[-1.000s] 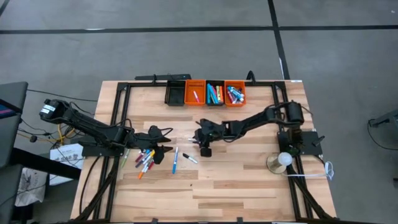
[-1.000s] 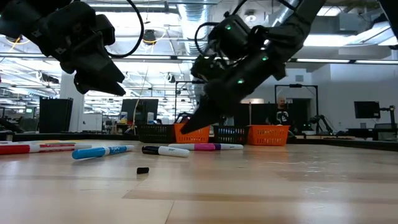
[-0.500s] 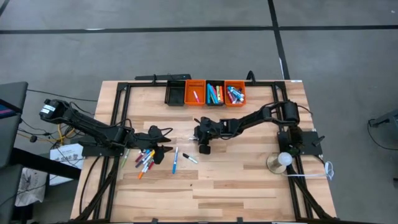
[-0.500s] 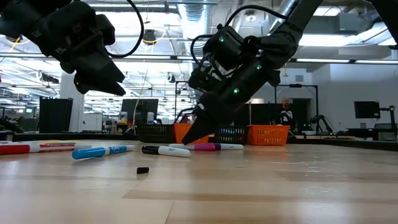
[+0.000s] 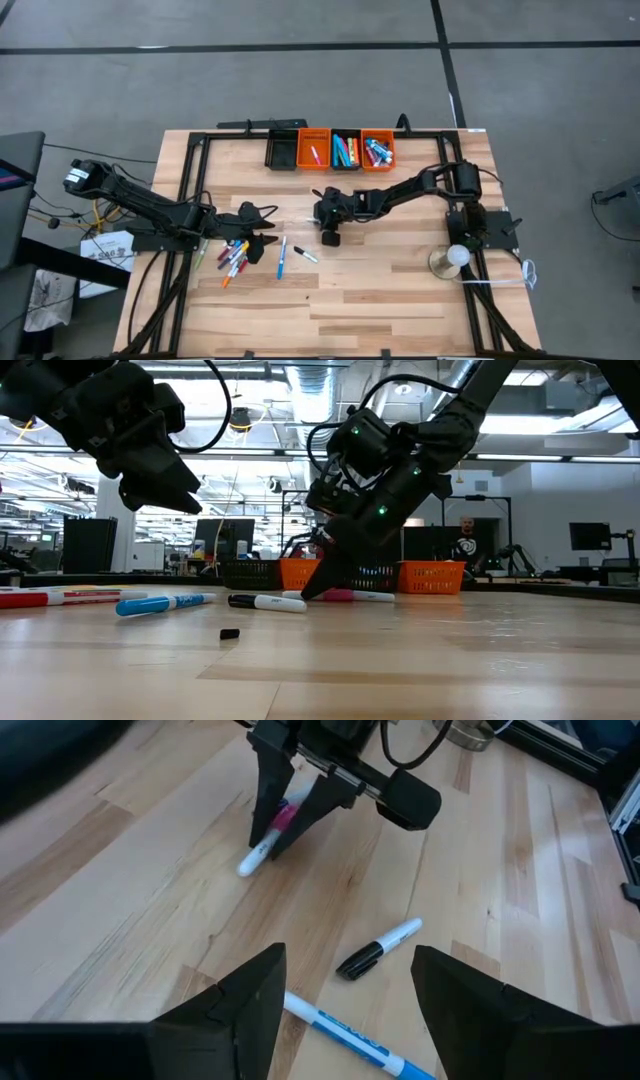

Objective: Pick & Place Markers
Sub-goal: Put the white pink highlighter pen into the left orange bin

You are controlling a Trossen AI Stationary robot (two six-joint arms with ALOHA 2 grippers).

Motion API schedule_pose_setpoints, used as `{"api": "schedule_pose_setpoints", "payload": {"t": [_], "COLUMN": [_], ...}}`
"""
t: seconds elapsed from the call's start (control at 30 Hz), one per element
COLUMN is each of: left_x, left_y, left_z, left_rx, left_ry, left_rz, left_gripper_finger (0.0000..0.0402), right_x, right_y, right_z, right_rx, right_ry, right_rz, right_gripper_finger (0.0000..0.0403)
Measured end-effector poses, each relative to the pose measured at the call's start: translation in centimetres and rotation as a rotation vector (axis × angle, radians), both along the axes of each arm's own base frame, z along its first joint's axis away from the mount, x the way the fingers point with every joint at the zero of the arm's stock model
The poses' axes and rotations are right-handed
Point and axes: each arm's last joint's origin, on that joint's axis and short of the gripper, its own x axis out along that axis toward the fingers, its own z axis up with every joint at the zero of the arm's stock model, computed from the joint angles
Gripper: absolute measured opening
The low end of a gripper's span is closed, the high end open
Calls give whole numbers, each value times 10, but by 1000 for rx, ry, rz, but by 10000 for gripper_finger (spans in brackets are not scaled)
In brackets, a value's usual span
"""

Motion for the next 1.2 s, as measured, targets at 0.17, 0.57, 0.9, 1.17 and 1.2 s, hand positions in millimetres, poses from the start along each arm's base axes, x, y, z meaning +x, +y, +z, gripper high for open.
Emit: {"api": "schedule_pose_setpoints", "payload": {"t": [0.17,0.57,0.9,1.17,1.2], "left_x": [0,0,0,-1,-3], "left_y": [0,0,0,0,0], "left_z": [0,0,0,-2,-4], "left_rx": [0,-1,-1,3,7], "left_ry": [0,0,-2,27,49], "left_rz": [0,1,0,-7,-11], "left_gripper_finger": [214,214,214,214,214], "right_x": [1,23,24,42,47], "right_y": [-3,-32,-102,-63,-56], "right_z": [1,68,120,104,102], "right_rx": [2,-56,51,99,83], "right_ry": [-21,-147,-138,-142,-154], "right_rz": [-11,-71,-25,63,57], "right_gripper_finger": [16,2,5,53,61]}}
